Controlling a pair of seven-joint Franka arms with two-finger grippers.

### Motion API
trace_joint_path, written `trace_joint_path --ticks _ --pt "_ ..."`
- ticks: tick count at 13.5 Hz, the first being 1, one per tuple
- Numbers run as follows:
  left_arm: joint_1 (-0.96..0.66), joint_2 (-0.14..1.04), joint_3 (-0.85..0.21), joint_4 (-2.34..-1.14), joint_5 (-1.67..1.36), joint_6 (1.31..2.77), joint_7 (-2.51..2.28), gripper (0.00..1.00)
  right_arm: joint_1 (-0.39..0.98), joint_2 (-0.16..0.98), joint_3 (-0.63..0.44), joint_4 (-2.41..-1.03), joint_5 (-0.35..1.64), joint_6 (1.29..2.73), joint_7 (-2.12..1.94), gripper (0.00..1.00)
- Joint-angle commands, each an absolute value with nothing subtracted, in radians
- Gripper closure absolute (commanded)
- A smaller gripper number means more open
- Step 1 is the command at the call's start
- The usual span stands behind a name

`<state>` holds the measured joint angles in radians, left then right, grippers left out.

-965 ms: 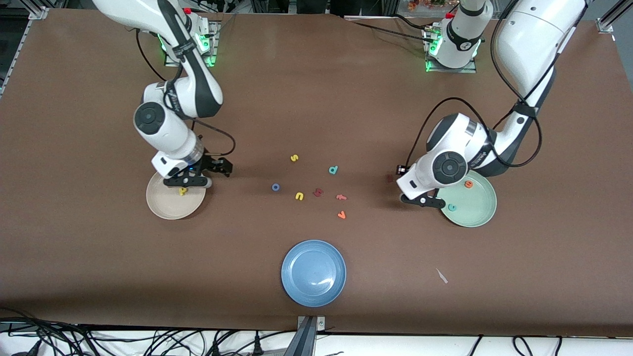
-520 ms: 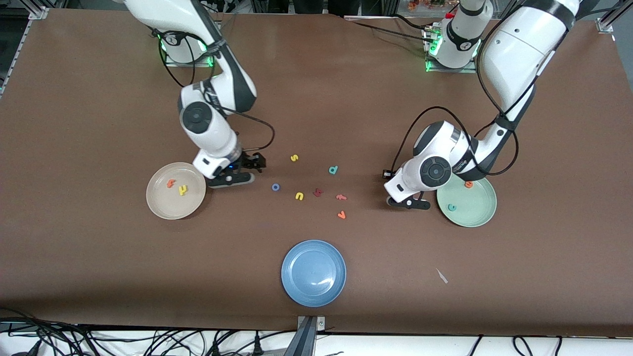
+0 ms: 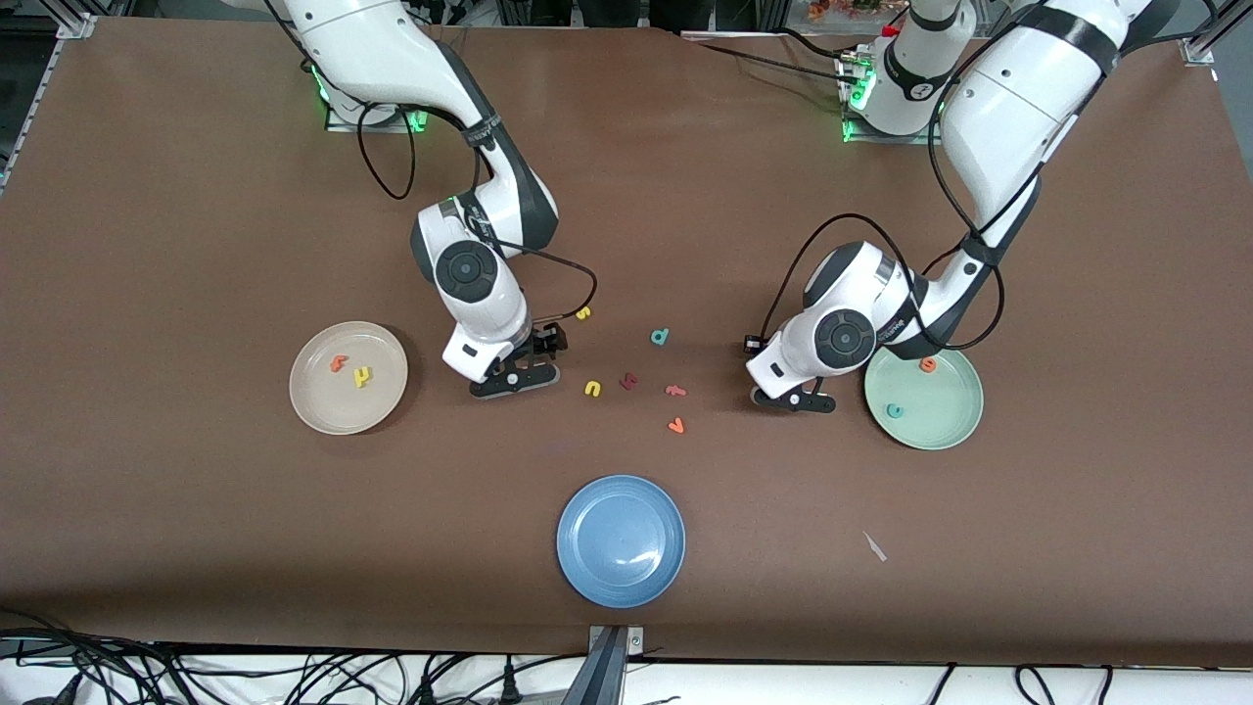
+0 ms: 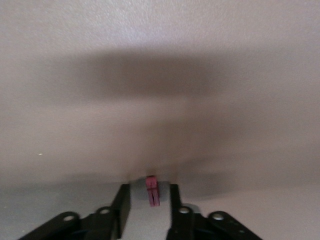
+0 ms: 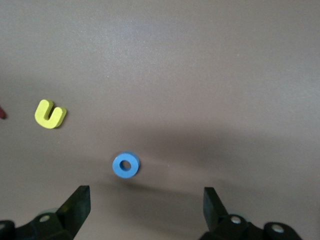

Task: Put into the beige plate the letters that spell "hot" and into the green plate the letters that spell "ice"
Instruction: 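Grasp the blue ring with the right gripper while the left grasps maroon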

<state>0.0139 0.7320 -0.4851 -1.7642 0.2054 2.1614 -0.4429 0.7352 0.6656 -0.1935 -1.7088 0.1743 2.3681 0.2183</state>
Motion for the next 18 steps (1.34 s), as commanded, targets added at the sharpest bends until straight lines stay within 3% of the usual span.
trace_joint_path --ticks 1,7,10,13,18 --pt "0.009 0.73 -0.482 -1.769 0.179 2.171 -0.44 1.0 0.741 0.739 -0.199 -1.615 0.158 2.344 0.232 0.0" --pt "0.029 0.671 -0.483 -1.755 0.184 2.091 -0.436 1.0 0.758 0.759 -0.198 -1.612 0.166 2.35 0.267 0.02" --pt "0.06 0.605 -0.477 -1.747 0.195 2.028 -0.417 1.0 0.759 0.767 -0.198 -1.611 0.17 2.352 0.299 0.12" --pt "0.133 0.601 -0.477 -1.694 0.195 1.95 -0.266 1.0 0.77 0.772 -0.198 -1.611 0.169 2.352 0.308 0.19" --pt "0.271 0.632 -0.468 -1.7 0.288 1.948 -0.039 1.0 0.77 0.778 -0.198 -1.605 0.175 2.353 0.322 0.32"
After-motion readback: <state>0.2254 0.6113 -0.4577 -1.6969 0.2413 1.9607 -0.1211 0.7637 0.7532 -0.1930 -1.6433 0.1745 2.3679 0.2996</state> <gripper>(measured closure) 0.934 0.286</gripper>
